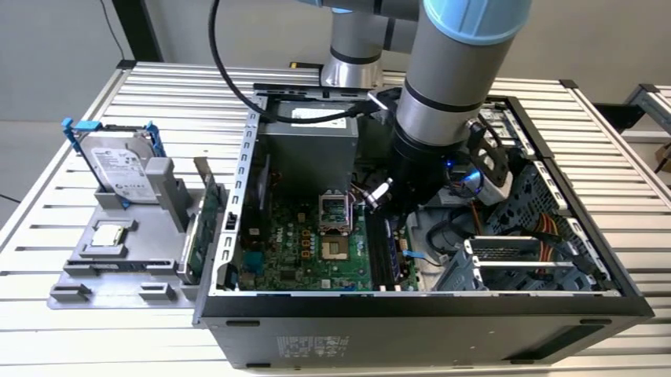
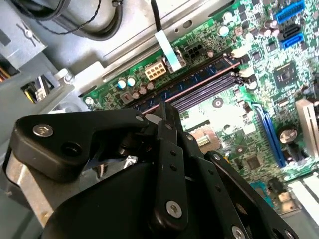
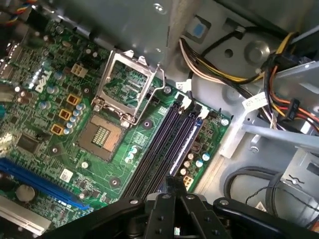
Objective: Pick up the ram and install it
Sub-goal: 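Press down the ram until it locks into place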
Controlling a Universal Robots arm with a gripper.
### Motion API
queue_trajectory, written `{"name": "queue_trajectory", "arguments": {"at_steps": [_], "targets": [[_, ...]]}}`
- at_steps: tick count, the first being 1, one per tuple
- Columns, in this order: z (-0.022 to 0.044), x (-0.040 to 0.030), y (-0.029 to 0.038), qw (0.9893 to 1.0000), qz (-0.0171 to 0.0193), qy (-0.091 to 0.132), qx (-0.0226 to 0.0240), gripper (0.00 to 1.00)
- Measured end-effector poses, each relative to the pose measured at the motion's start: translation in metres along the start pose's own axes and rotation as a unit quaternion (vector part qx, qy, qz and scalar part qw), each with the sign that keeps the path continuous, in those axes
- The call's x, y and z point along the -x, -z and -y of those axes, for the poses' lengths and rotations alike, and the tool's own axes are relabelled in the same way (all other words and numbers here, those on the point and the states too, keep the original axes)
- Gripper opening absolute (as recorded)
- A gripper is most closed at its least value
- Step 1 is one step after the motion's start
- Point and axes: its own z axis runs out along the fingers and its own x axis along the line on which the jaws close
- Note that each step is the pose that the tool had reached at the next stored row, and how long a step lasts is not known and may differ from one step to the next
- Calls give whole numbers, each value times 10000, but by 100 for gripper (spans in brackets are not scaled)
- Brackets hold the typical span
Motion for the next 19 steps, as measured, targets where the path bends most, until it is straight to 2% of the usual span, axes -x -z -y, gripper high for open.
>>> {"name": "queue_trajectory", "arguments": {"at_steps": [1, 5, 7, 10, 14, 17, 19], "targets": [[0, 0, -1, 9995, 0, 319, 3, 0], [0, 0, -7, 9978, -1, 667, 7, 0], [0, 0, -11, 9964, -1, 849, 9, 0], [0, 0, -13, 9938, 0, 1116, 13, 0], [0, 0, -15, 9891, 1, 1472, 20, 0], [0, 0, -15, 9849, -2, 1730, 25, 0], [0, 0, -16, 9817, -3, 1904, 29, 0]]}}
